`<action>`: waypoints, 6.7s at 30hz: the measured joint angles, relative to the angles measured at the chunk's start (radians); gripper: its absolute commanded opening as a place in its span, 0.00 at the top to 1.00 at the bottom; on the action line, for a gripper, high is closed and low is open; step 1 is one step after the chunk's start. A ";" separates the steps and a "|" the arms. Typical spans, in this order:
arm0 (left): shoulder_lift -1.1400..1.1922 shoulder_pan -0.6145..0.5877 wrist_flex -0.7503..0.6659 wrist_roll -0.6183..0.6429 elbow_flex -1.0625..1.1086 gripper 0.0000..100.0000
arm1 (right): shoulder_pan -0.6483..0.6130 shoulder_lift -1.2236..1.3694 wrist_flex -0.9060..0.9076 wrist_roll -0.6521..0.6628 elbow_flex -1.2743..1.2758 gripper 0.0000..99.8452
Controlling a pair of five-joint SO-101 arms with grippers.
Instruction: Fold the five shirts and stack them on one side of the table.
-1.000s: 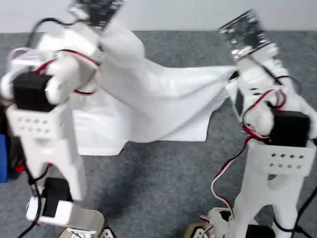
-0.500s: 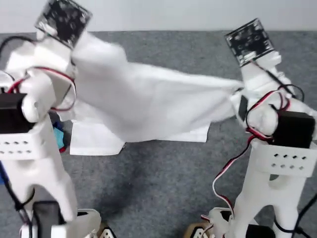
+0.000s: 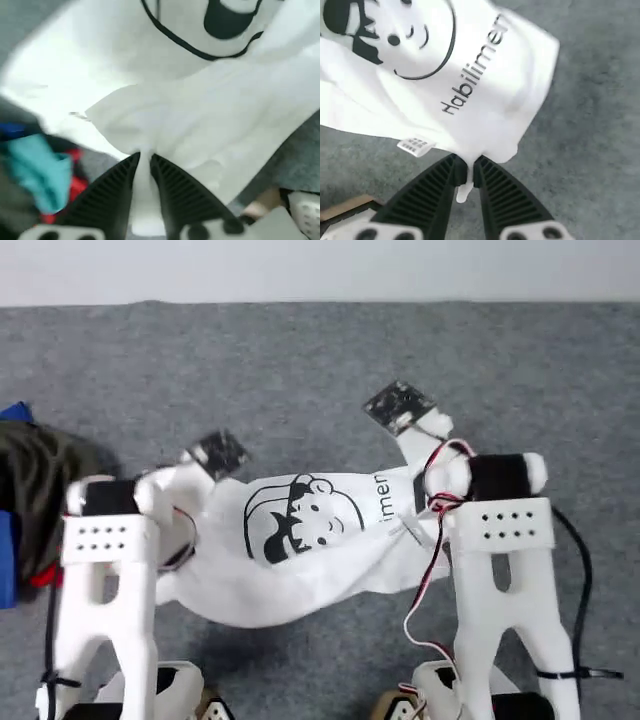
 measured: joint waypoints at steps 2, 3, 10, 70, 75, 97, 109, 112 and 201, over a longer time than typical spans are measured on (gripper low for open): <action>0.000 0.000 -0.064 -0.002 0.075 0.97 | 0.000 0.000 -0.038 0.000 0.048 0.99; 0.000 0.000 -0.081 -0.002 0.092 0.95 | 0.000 0.000 -0.048 0.000 0.055 0.99; -0.006 0.000 -0.084 -0.003 0.112 0.81 | -0.002 0.000 -0.060 0.000 0.066 0.99; -0.330 -0.063 -0.184 0.235 -0.885 1.00 | 0.080 -0.597 -0.356 0.000 -0.046 0.99; -0.358 -0.063 -0.305 0.236 -0.948 1.00 | 0.097 -0.554 -0.358 0.000 -0.227 0.99; -0.371 -0.063 -0.293 0.150 -1.432 1.00 | 0.207 -0.473 -0.092 0.071 -0.756 0.99; -0.374 -0.063 -0.034 0.077 -1.435 1.00 | 0.207 -0.474 0.164 0.106 -0.818 0.99; -0.370 -0.061 0.005 0.061 -1.267 1.00 | 0.209 -0.473 0.166 0.106 -0.703 0.99; 0.163 0.160 -0.161 -0.098 -1.149 1.00 | 0.203 0.092 -0.011 0.199 -0.516 0.99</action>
